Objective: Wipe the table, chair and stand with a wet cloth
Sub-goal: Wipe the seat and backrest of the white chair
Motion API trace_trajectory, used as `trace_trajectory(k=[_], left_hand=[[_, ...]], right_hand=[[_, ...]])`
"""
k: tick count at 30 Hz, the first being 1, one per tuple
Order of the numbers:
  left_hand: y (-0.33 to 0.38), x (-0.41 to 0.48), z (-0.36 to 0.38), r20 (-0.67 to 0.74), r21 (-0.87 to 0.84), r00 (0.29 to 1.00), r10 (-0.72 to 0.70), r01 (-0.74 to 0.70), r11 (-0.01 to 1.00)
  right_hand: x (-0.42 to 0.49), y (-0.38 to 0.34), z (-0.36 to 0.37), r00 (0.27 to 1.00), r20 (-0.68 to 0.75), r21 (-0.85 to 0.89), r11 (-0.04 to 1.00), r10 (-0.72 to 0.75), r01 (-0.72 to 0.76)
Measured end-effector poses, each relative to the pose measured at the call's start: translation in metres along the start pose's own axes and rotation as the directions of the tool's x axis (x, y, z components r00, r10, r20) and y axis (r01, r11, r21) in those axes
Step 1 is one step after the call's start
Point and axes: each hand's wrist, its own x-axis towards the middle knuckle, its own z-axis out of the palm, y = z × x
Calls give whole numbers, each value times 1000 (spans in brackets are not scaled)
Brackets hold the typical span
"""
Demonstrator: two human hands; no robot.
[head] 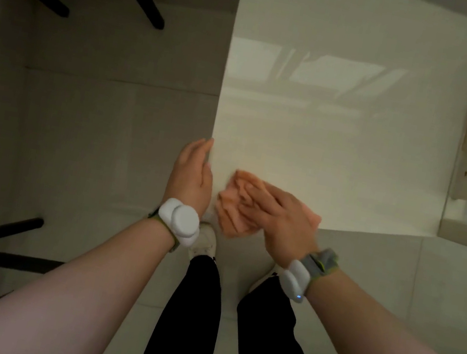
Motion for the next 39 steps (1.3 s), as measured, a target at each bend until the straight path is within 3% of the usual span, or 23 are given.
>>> trace_trajectory(k=[2, 5, 8, 10, 12, 15, 18, 20, 25, 30, 33, 39], left_hand=[[14, -3, 11, 46, 83, 994, 97, -101, 991], [36, -6, 30, 141, 195, 974, 180, -205, 959], [70, -7, 62, 261, 200, 935, 241, -296, 934], [75, -5, 69, 295, 225, 917, 268, -339, 913], [89, -1, 84, 336, 233, 893, 300, -387, 892], [114, 5, 108, 398, 242, 853, 339, -453, 858], [134, 17, 131, 443, 265, 823, 356, -499, 825], [138, 24, 136, 446, 322, 842, 305, -469, 822], [140, 29, 146, 424, 407, 872, 244, -425, 808], [147, 29, 142, 411, 421, 880, 238, -415, 807], [151, 35, 140, 394, 374, 886, 245, -398, 837], [161, 99, 124, 395, 264, 818, 417, -536, 802]], right_hand=[[-26, 25, -16, 996, -39, -61, 995, 80, -83], [-60, 59, -40, 941, -135, -106, 940, 311, -326], [-87, 90, -75, 766, -185, -130, 757, 615, -640], [-84, 93, -85, 637, -73, -176, 619, 767, -766], [-87, 95, -97, 499, 11, -232, 487, 867, -842], [-96, 96, -103, 400, 57, -303, 398, 915, -866], [-93, 105, -108, 377, 86, -269, 386, 922, -883], [-78, 113, -112, 389, 98, -227, 401, 916, -888], [-35, 153, -121, 498, -4, -180, 489, 867, -853], [-44, 140, -121, 462, -4, -96, 459, 887, -883], [-49, 119, -123, 379, -5, -3, 379, 925, -925], [17, 155, -137, 332, -82, 94, 339, 940, -936]])
